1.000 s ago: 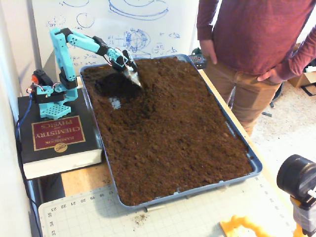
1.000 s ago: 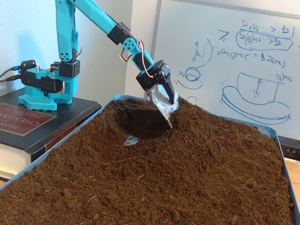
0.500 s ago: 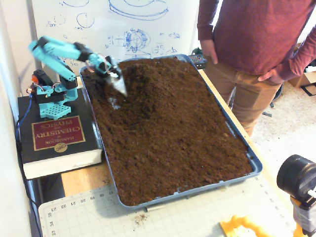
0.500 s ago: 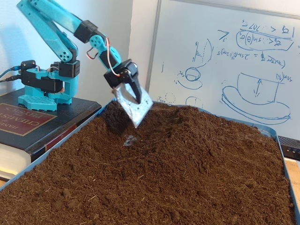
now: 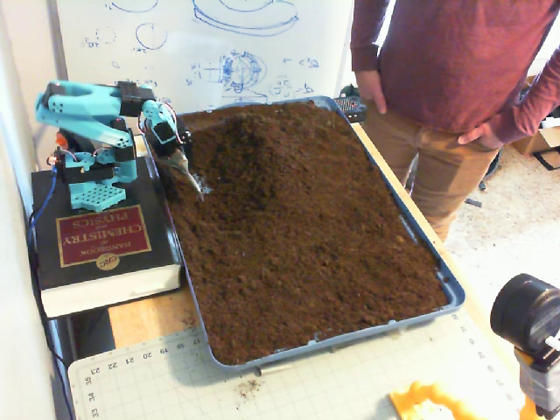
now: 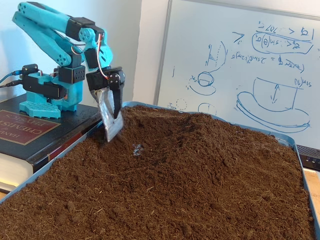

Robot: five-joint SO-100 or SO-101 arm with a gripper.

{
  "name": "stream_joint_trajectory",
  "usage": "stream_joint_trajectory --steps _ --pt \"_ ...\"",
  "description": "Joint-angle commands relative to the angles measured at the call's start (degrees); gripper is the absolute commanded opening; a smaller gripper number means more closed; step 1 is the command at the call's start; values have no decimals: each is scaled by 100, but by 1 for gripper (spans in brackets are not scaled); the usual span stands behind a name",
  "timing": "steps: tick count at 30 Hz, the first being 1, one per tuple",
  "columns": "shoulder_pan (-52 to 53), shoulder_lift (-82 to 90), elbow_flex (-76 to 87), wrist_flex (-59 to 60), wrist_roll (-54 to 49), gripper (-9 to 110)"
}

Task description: Build a berm.

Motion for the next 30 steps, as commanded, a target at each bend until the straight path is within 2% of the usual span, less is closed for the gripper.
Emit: stream_joint_trajectory --steps 1,8,16,20,30 --pt "1011 -958 -1072 79 -1239 0" --pt "1925 -3990 -2276 79 -2909 0" --pt "2092 -6021 -3542 70 -3041 1" --pt "2101 -6627 -4263 70 -2637 1" --pt "1433 -7646 -6293 70 -580 1"
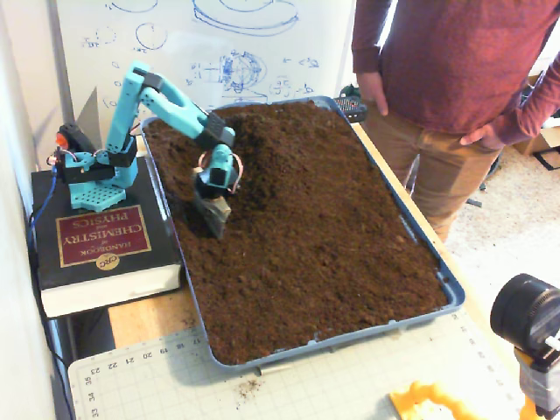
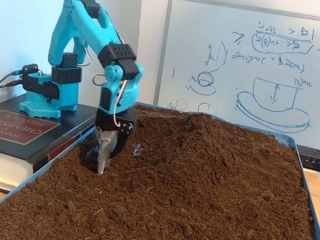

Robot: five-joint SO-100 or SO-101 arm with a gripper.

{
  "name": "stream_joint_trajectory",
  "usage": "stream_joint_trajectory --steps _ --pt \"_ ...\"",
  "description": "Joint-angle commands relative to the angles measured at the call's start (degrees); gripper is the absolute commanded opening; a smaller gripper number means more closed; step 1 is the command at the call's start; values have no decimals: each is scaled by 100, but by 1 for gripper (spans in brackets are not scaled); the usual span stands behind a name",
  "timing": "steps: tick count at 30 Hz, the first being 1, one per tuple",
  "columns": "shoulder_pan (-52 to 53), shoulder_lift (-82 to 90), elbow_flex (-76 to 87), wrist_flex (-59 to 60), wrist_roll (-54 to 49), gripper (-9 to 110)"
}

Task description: Build a berm.

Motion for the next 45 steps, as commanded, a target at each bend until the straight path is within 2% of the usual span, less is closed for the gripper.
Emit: stream_joint_trajectory --steps 1,10,20,25,29,33,36,39,42,45 --pt "-316 -105 -1160 -9 580 1" --pt "-1081 -448 -2575 62 773 0" --pt "-1380 -360 -3313 70 782 0" --pt "-1380 229 -3313 158 791 0" --pt "-1380 773 -3313 896 791 0" --pt "-1354 1573 -3313 2320 800 0" --pt "-1318 2206 -3085 3489 1063 1" --pt "-1389 2918 -2514 4157 1617 1" --pt "-1397 3735 -1459 4131 1951 1" --pt "-1512 4438 -123 3445 2101 1"
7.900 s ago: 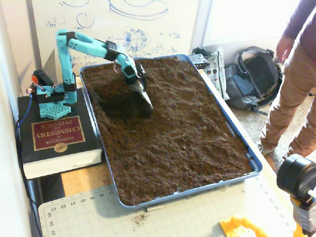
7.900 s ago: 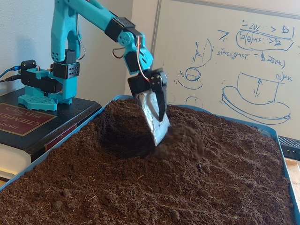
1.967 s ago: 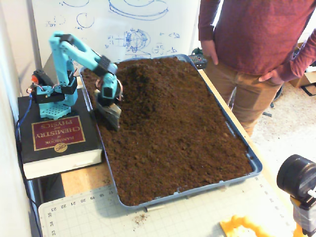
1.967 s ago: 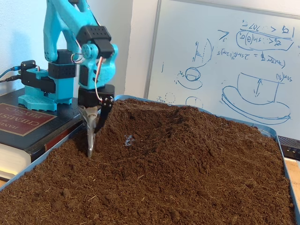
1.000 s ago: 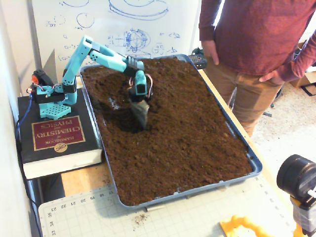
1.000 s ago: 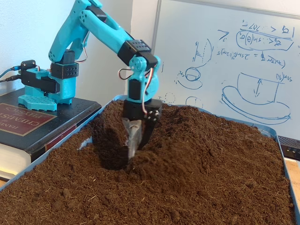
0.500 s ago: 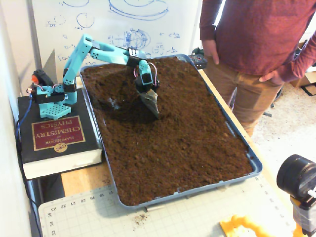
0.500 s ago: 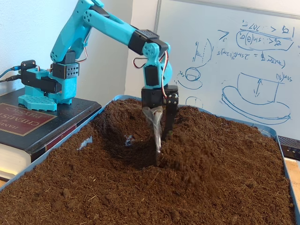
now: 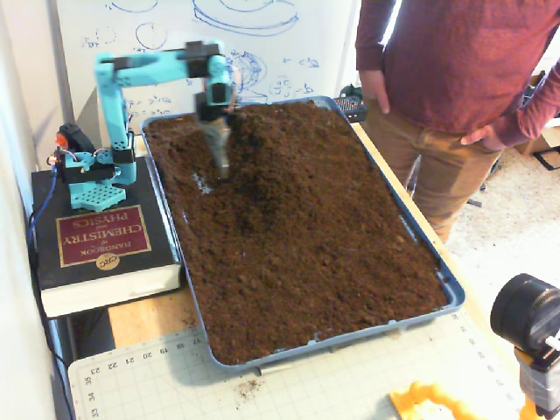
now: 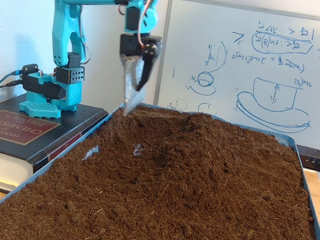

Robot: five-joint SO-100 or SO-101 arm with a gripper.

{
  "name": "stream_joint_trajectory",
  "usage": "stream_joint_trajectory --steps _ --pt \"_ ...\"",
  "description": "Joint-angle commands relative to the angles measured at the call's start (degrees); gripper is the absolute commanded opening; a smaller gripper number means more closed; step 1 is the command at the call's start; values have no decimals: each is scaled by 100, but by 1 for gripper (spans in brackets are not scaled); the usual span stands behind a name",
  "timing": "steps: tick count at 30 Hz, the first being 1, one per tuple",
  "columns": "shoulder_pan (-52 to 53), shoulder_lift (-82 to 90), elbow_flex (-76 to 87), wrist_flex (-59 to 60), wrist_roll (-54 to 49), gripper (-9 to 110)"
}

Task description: Build a berm.

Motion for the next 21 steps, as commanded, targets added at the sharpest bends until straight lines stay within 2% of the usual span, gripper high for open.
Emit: stream_joint_trajectory --steps 1,4,10,15,21 --pt "-316 1187 1257 -756 193 1" --pt "-729 1450 2443 -2065 466 1" --pt "-2399 976 3463 -4061 2294 0" --pt "-3472 35 3190 -3911 3252 0" --pt "-3964 -1292 2663 -3911 3401 0"
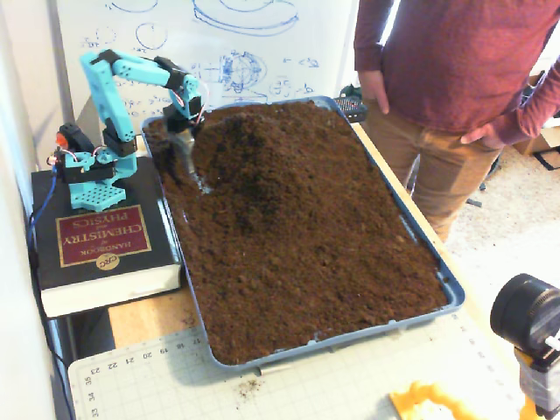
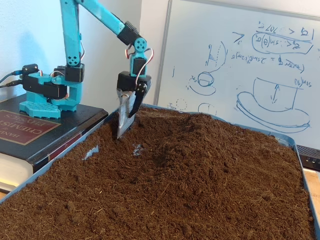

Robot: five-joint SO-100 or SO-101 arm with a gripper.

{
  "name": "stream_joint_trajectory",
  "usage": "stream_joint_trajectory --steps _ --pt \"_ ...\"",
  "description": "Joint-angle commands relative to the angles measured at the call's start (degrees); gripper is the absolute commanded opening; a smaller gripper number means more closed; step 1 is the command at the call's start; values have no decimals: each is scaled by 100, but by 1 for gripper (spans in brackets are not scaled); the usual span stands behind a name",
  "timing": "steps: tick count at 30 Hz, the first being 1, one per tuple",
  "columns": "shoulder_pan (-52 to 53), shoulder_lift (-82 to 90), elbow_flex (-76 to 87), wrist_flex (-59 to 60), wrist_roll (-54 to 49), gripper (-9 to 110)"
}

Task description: Build a berm.

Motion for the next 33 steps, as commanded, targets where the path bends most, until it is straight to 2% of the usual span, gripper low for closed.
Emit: stream_joint_trajectory --steps 1,11,18,26,33 --pt "-202 -519 -721 -53 105 0" --pt "-62 -1767 -2584 -62 114 0" --pt "97 -2030 -3744 -53 114 0" --pt "211 -2021 -4175 -44 439 0" --pt "729 -1731 -4175 -53 439 0"
